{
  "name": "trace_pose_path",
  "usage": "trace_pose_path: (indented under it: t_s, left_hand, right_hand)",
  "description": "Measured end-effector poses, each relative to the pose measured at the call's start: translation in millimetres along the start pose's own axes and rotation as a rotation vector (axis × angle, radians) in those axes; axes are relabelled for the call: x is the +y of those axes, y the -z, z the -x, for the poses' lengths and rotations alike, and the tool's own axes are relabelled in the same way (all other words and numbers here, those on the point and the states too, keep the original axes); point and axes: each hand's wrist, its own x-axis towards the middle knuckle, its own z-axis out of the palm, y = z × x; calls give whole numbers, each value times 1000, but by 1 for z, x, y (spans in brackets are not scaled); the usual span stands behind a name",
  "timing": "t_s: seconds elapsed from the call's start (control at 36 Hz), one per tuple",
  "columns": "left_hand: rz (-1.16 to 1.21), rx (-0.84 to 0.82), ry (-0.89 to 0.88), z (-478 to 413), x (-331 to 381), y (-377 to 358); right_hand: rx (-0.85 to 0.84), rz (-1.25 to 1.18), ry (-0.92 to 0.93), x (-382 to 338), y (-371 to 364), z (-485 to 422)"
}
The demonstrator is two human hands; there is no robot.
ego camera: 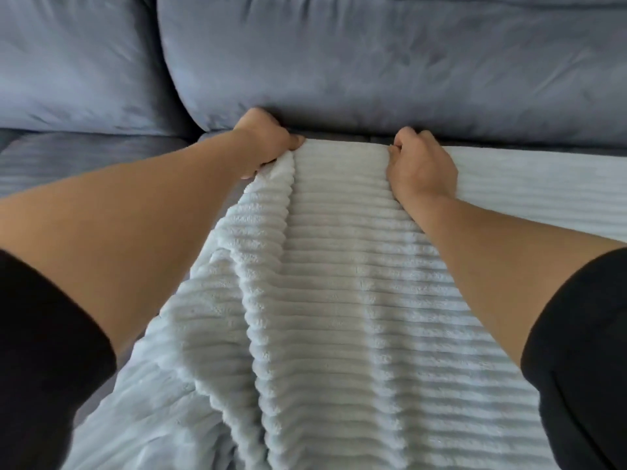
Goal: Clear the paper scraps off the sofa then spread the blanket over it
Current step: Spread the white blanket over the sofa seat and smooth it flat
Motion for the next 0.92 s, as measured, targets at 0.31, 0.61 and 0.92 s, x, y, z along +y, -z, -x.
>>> trace_pose_path:
  t_s: [0.31,0.61,0.92]
  left_hand:
    - [595,-354,158,37,-47,35]
    - [612,-910,372,35,-87,98]
    - [-137,-226,94,-8,-67,131]
  right_hand:
    - [-507,-188,53,-93,-8,-14]
    - [-444,-81,-3,-100,-10,-6]
    - [-88,30,-140,-114,-26,7]
